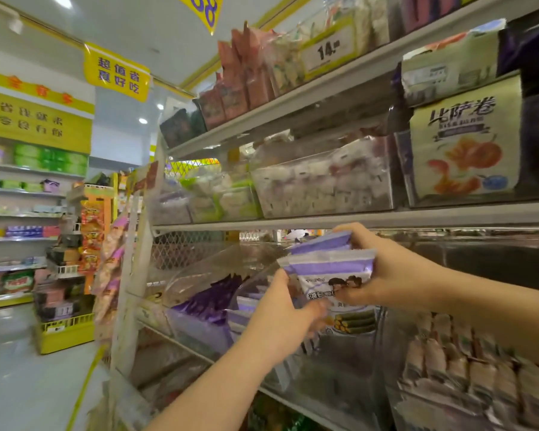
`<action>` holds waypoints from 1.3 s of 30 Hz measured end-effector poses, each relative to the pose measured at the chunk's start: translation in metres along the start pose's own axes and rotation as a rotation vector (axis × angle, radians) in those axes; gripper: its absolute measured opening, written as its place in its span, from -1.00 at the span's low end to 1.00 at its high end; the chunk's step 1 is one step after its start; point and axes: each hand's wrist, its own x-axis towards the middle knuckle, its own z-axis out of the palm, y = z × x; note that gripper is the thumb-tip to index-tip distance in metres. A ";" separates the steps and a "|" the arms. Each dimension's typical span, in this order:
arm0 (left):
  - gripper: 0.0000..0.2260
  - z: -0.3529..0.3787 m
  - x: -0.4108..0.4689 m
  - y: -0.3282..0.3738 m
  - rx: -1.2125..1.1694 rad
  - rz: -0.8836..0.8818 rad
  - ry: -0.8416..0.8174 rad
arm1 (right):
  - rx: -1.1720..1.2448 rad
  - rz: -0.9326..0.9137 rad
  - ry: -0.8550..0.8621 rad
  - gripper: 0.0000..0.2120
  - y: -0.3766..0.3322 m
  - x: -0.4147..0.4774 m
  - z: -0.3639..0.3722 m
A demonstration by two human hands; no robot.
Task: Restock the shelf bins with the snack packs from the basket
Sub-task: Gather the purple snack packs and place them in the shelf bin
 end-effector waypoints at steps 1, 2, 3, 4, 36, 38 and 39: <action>-0.57 0.006 0.006 -0.001 -0.057 -0.033 -0.014 | -0.026 0.024 0.008 -0.38 0.008 0.002 -0.001; -0.57 0.010 0.013 0.000 -0.104 -0.062 -0.022 | -0.058 0.049 0.020 -0.38 0.015 0.005 -0.002; -0.59 0.015 0.021 0.001 -0.143 -0.090 -0.031 | -0.097 0.071 0.034 -0.38 0.022 0.008 -0.003; -0.61 0.019 0.029 0.002 -0.183 -0.117 -0.047 | -0.136 0.091 0.046 -0.38 0.029 0.011 -0.003; -0.67 -0.052 0.119 -0.061 0.741 0.294 -0.088 | -0.077 0.709 -0.656 -0.62 0.105 0.132 0.033; -0.67 -0.052 0.120 -0.062 0.750 0.288 -0.090 | -0.046 0.726 -0.615 -0.57 0.103 0.133 0.032; -0.68 -0.052 0.120 -0.062 0.753 0.291 -0.091 | -0.098 0.736 -0.585 -0.54 0.103 0.135 0.034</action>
